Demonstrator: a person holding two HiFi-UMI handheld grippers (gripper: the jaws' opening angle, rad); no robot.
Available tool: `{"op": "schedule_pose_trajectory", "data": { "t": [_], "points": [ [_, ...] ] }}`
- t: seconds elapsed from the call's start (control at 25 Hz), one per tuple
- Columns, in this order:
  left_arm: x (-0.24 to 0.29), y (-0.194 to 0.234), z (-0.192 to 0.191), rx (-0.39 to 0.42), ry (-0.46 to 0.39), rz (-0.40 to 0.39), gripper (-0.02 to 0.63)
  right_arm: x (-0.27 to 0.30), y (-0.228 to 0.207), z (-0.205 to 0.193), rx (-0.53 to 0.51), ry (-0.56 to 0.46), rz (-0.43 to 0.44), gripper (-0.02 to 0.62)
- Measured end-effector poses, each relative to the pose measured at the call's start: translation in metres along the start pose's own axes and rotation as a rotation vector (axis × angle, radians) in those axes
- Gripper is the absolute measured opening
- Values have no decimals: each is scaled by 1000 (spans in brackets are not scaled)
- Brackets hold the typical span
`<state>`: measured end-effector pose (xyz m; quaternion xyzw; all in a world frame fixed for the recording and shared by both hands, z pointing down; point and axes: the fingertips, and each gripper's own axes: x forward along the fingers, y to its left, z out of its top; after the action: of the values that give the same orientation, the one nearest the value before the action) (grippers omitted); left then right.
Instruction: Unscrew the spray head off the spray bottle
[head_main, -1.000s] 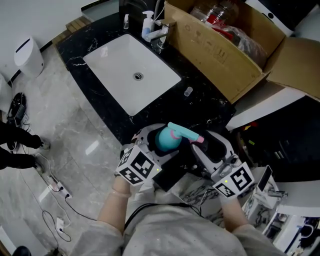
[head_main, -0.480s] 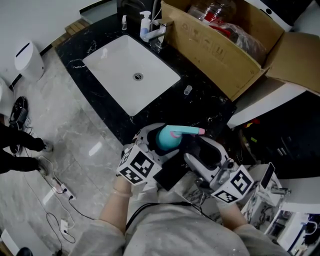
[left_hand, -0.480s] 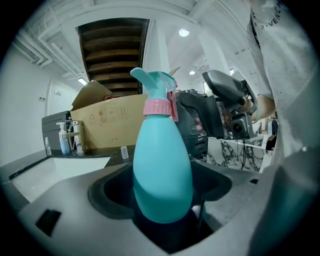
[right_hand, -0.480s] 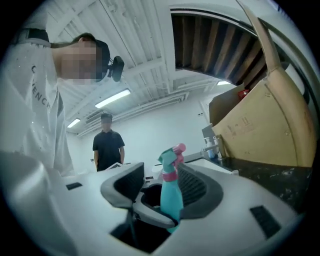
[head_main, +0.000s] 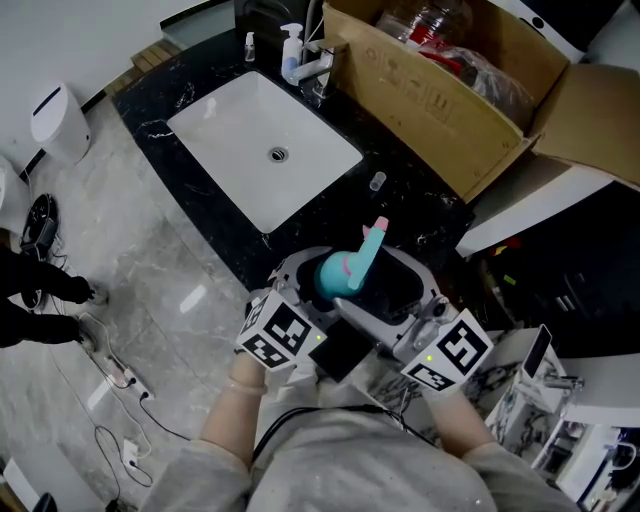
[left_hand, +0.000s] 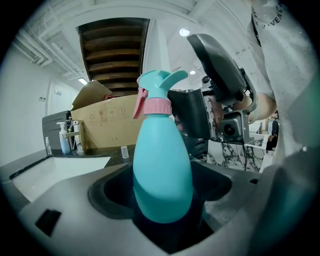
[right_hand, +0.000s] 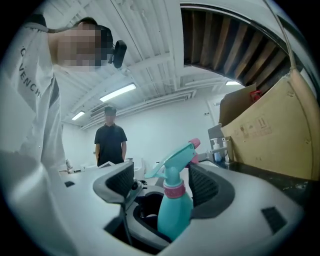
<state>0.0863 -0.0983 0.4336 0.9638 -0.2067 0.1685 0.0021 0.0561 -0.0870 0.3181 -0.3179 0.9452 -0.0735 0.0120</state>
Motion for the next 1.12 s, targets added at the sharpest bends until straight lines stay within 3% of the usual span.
{"op": "schedule_pose_trajectory", "data": {
  "t": [0.08,0.32,0.48,0.76,0.84,0.96,1.12],
  "points": [
    [0,0,0,-1,-1,1,362,4,1,-2,-12,16,-9,329],
    [-1,0,-1,-3,-1,5,360,-7,-11,-5,-14,47,-70,205],
    [0,1,0,-7,-1,8,360,-27,-27,-8,6,65,-97,190],
    [0,1,0,-7,-3,10,362,-41,-56,-9,53,38,-216,155],
    [1,0,0,-9,-2,11,362,-43,-45,-11,51,29,-198,152],
    [1,0,0,-11,-1,12,362,-41,-17,-7,39,-10,-100,157],
    [0,1,-1,-15,-1,16,362,-19,6,-3,60,-4,-2,281]
  ]
}}
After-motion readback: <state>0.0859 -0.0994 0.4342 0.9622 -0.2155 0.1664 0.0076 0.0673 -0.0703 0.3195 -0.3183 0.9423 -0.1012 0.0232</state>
